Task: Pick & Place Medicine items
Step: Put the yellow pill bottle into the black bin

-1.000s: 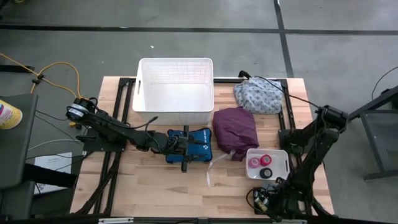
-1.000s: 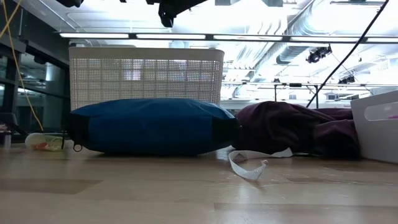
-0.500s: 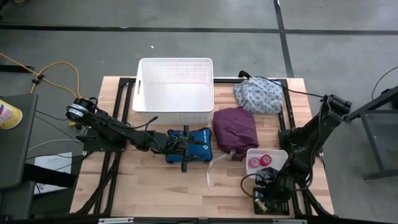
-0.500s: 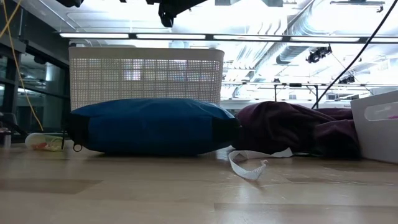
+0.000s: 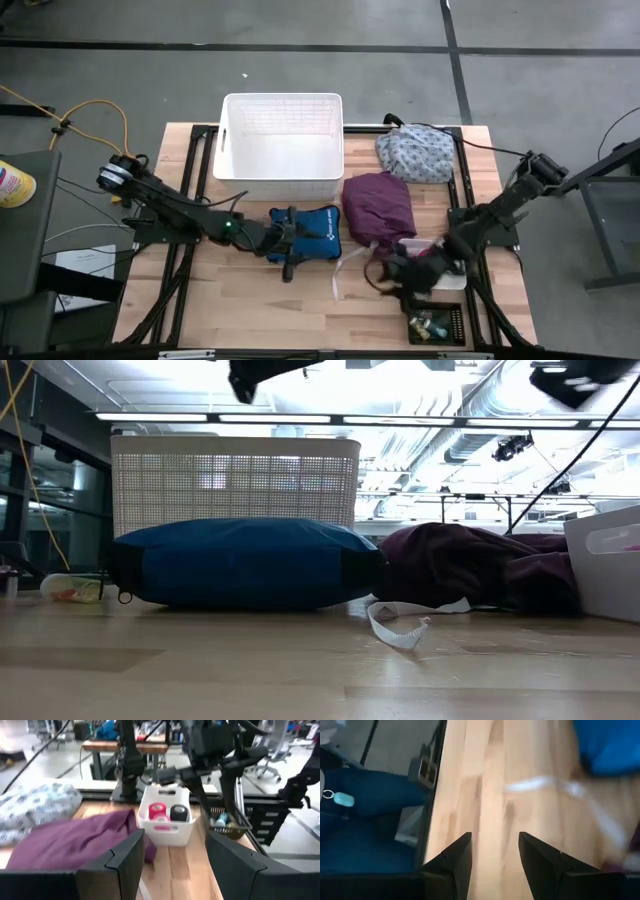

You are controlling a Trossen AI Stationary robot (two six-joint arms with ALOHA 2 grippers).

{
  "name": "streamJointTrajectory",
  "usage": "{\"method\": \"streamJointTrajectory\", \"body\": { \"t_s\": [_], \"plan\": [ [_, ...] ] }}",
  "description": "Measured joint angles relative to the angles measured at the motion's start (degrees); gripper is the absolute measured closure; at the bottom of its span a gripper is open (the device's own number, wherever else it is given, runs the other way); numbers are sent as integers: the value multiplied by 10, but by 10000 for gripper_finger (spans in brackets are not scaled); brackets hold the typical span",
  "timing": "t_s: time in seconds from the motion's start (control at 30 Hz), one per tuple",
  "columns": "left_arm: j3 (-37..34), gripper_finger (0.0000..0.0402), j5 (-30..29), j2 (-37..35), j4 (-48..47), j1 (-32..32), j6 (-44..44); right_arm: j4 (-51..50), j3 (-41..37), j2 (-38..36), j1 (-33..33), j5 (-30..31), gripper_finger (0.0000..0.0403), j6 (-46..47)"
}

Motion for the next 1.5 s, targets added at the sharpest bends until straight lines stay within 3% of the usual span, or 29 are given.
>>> {"method": "streamJointTrajectory", "body": {
  "t_s": [0.23, 0.33, 0.53, 1.2, 1.5],
  "plan": [
    [0, 199, -55, -64, -123, -34, -45, 79, 0, 0, -143, -97, 254, -205],
    [0, 199, -96, -96, -172, -50, -57, 95, 0, 2, -194, -132, 254, -256],
    [0, 199, -110, -123, -229, -74, -98, 140, 0, 19, -259, -192, 254, -317],
    [0, 199, -108, -120, -424, -99, -243, 156, 0, 39, -288, -208, 254, -341],
    [0, 199, -106, -120, -446, -100, -249, 156, 0, 39, -288, -208, 254, -341]
  ]
}}
